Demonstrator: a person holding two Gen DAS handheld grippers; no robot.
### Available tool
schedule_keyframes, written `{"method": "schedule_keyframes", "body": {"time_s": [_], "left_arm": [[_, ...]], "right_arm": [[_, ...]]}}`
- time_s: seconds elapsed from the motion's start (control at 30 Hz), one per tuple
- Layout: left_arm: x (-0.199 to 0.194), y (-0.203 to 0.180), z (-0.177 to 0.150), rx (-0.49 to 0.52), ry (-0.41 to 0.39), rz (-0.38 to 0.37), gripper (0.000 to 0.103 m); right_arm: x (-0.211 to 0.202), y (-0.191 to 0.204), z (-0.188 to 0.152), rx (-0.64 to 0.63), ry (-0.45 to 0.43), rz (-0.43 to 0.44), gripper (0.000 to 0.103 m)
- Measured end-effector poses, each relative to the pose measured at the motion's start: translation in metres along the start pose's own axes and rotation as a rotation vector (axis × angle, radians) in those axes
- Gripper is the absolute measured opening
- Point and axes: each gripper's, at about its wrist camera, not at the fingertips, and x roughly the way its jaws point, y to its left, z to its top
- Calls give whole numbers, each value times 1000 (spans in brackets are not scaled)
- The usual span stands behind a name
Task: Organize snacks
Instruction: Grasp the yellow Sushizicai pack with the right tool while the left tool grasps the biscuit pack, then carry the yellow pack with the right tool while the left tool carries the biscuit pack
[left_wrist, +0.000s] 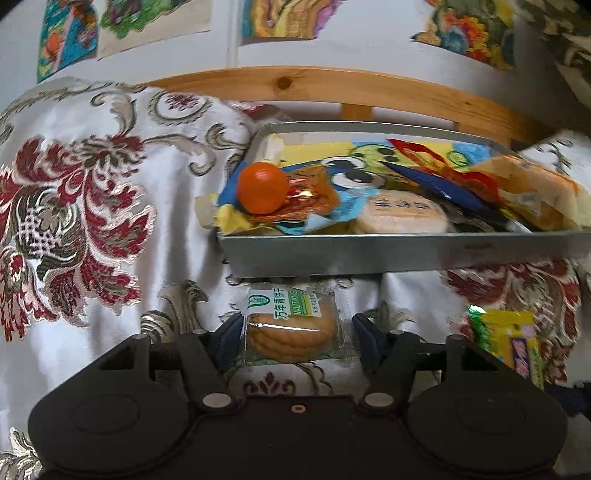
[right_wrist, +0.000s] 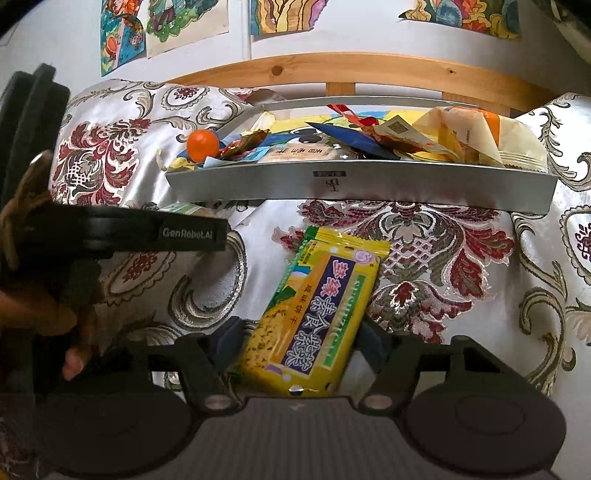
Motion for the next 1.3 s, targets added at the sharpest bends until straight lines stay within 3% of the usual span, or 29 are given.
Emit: {"method": "schedule_keyframes", "body": {"time_s": [0.47, 0.77, 1.3], "left_arm": [[-28, -9, -3, -7, 14, 2, 60], [-41, -22, -4, 85, 26, 49, 55], [-52, -33, -9, 244, -10, 120, 52]], "right_arm": [[-3, 2, 1, -23, 0, 10, 54], [-7, 16, -1, -165, -31, -62, 52], [-9, 19, 0, -226, -63, -80, 49]]}}
